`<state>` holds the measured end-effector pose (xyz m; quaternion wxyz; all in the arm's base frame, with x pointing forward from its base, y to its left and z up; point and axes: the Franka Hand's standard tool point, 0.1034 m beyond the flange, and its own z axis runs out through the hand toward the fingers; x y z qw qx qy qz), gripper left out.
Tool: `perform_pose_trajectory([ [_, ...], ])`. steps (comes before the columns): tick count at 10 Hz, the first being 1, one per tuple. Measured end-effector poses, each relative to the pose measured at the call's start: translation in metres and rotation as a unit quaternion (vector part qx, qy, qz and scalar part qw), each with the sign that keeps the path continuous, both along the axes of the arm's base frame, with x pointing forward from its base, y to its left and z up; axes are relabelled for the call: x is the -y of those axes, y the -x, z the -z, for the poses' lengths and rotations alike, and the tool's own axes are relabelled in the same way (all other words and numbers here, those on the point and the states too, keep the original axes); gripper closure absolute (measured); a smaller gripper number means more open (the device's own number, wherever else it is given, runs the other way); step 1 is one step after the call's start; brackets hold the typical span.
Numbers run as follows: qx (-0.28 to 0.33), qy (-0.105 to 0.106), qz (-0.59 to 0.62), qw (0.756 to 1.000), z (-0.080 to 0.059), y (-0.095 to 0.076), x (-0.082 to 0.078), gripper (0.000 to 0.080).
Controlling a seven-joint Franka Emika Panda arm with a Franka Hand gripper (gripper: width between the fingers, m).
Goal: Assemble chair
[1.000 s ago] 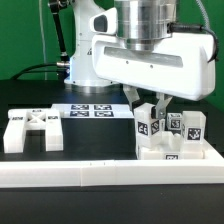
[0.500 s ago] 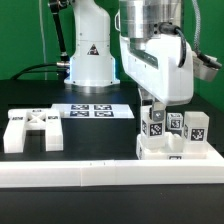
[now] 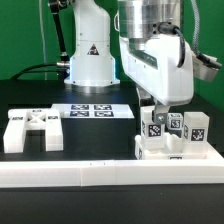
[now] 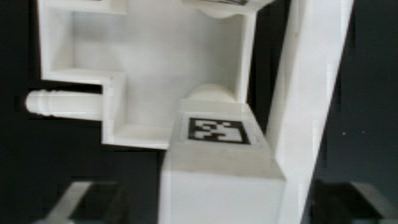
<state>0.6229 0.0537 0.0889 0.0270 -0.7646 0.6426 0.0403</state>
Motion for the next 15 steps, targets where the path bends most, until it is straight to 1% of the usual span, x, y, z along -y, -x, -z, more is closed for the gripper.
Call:
perform_pose_trajectory([
  [1, 0.002, -0.001, -0.026, 1.000, 0.0001, 0.0001, 0.0001, 0.0230],
  [2, 0.009, -0.002, -0.098, 0.995, 0.0001, 0.0001, 0.0004, 0.0162],
  [3, 0.018, -0.004, -0.191, 0.981, -0.0001, 0.0001, 0.0003, 0.0153],
  [4, 0.023, -0.005, -0.237, 0.971, 0.0006, 0.0003, 0.0000, 0.0150],
  [5, 0.028, -0.007, -0.301, 0.953, 0.0011, 0.0006, 0.0003, 0.0150],
  [7, 0.036, -0.009, -0.389, 0.921, 0.0011, 0.0005, 0.0017, 0.0150],
  [9, 0.045, -0.011, -0.479, 0.876, 0.0011, 0.0004, 0.0024, 0.0150],
  [10, 0.047, -0.012, -0.505, 0.862, 0.0011, 0.0004, 0.0032, 0.0150],
  [11, 0.050, -0.013, -0.544, 0.838, 0.0011, 0.0003, 0.0042, 0.0150],
  [13, 0.054, -0.014, -0.589, 0.806, 0.0019, 0.0005, 0.0023, 0.0150],
  [14, 0.054, -0.015, -0.595, 0.802, 0.0033, 0.0008, 0.0021, 0.0150],
  [15, 0.054, -0.015, -0.594, 0.803, 0.0035, 0.0008, 0.0022, 0.0273],
])
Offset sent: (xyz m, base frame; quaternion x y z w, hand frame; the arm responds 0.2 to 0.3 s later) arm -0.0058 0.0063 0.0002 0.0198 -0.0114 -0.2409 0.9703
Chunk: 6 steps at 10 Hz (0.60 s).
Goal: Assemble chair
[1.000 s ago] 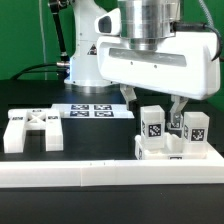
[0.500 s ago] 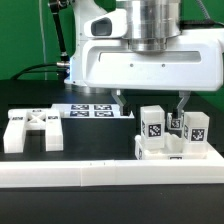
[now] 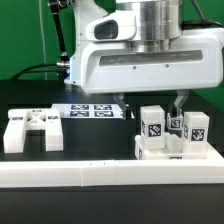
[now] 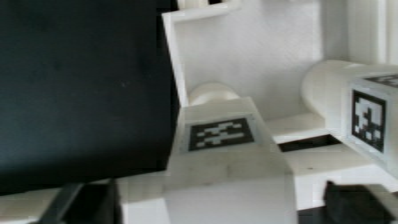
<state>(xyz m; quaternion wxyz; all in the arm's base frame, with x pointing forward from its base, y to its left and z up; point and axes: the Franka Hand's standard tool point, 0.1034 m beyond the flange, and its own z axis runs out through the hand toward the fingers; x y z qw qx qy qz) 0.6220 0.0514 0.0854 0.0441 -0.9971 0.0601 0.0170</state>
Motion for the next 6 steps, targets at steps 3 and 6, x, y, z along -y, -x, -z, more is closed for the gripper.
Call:
perform_pose_trajectory([
  [3, -0.001, 0.000, 0.014, 1.000, -0.0001, -0.0001, 0.0003, 0.0510],
  [6, -0.011, 0.002, 0.119, 0.993, 0.0001, 0.0000, -0.0001, 0.0509],
])
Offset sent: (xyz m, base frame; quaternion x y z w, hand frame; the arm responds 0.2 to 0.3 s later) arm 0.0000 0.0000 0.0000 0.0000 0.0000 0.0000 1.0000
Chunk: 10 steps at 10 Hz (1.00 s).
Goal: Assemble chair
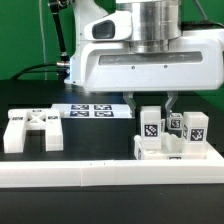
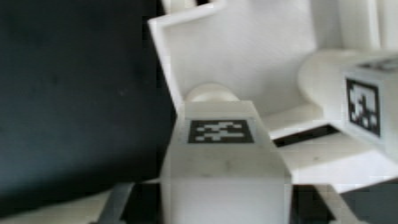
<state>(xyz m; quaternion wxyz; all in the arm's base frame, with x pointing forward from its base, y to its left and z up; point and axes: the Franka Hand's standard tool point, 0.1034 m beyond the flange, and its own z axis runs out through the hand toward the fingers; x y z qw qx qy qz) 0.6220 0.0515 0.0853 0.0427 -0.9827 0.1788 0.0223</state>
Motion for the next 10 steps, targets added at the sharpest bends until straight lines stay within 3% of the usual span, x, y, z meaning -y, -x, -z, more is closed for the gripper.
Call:
perform_pose_trajectory([
  [3, -0.015, 0.004, 0.165, 0.986, 0.0004, 0.0003, 0.0023, 0.0509],
  [5, -0.028, 0.002, 0.304, 0.952, 0.0008, 0.0001, 0.0025, 0.0509],
  [7, -0.044, 0.003, 0.435, 0.900, 0.0012, 0.0006, -0.0029, 0.0509],
  [10, -0.051, 0.002, 0.540, 0.840, 0.0013, -0.0011, -0.0037, 0.0509],
])
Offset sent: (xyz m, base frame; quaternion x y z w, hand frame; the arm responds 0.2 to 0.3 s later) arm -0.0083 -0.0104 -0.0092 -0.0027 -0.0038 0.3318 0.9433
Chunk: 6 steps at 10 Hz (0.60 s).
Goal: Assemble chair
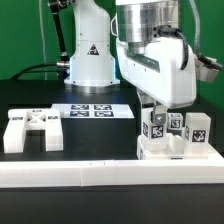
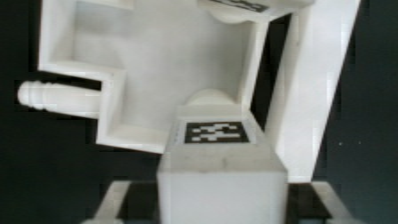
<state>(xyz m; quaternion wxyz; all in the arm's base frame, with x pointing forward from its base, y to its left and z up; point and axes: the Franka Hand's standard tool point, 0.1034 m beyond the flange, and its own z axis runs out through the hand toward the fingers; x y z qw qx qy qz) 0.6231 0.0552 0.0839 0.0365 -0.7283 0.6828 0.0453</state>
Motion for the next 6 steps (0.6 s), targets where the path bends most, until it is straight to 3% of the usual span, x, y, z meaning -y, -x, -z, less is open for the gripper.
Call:
perform_pose_trajectory([
  [1, -0.002, 0.000, 0.021, 1.000, 0.0000, -0.0002, -0.0002, 0.0509],
  [2, -0.002, 0.000, 0.022, 1.000, 0.0002, -0.0001, -0.0005, 0.0412],
  [3, 0.000, 0.000, 0.002, 1.000, 0.0001, -0.0001, -0.0001, 0.0412],
  [4, 0.006, -0.001, -0.047, 0.999, -0.0012, -0.0010, 0.0010, 0.0240],
  [5, 0.008, -0.001, -0.058, 0.998, -0.0018, -0.0013, 0.0001, 0.0240],
  [6, 0.013, 0.000, -0.106, 0.994, -0.0020, -0.0012, -0.0010, 0.0169],
])
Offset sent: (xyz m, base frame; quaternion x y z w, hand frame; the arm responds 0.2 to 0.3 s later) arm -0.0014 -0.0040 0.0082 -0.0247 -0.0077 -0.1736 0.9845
